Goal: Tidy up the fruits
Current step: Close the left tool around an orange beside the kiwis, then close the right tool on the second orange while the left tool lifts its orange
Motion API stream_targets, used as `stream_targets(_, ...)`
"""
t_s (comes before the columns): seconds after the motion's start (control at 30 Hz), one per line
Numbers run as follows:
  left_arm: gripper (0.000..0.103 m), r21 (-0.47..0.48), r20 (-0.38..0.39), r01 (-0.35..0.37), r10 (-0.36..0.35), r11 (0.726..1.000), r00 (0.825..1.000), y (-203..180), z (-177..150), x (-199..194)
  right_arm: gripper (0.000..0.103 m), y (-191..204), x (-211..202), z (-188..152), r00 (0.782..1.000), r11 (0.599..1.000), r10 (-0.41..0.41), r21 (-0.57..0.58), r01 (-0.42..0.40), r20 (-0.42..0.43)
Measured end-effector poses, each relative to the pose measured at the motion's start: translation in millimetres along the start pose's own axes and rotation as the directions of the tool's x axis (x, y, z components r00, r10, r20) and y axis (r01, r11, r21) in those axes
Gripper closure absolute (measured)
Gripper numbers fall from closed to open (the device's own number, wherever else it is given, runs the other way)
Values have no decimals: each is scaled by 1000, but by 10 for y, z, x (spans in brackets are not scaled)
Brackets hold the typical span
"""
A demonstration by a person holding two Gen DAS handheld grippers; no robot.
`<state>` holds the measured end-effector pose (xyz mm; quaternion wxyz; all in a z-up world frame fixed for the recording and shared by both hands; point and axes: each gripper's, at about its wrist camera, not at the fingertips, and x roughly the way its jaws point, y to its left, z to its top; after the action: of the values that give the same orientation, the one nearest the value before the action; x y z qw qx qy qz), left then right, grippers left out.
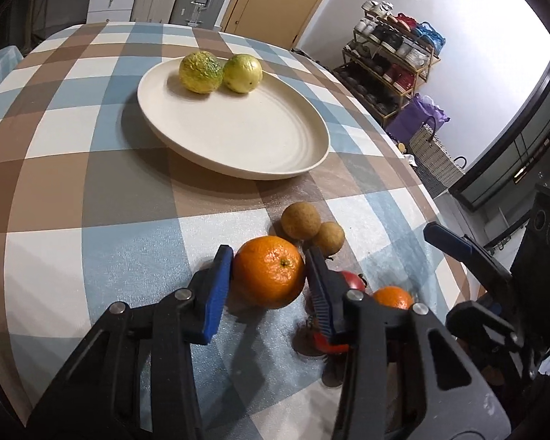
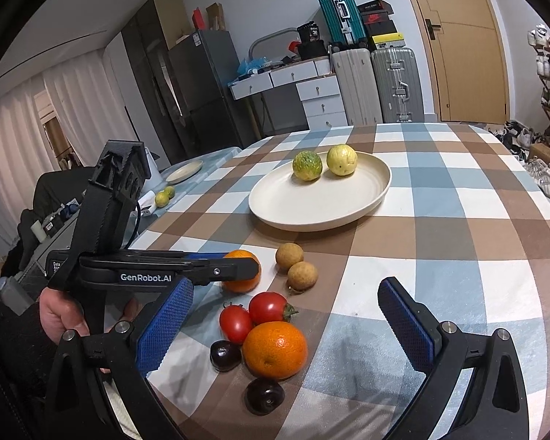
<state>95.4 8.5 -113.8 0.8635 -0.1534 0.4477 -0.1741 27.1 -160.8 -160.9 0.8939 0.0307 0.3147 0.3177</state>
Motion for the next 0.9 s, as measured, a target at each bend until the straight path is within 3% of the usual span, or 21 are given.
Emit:
stream_targets(0.8, 66, 8, 127, 35, -36, 999, 991, 20, 70, -586, 0, -25, 112, -203, 990, 997, 43, 71, -33, -135)
stream_targets(0.9, 66, 5, 130, 30, -30, 1000, 991, 30, 47, -635, 8, -50, 158, -226, 986, 993, 72, 102, -57, -149)
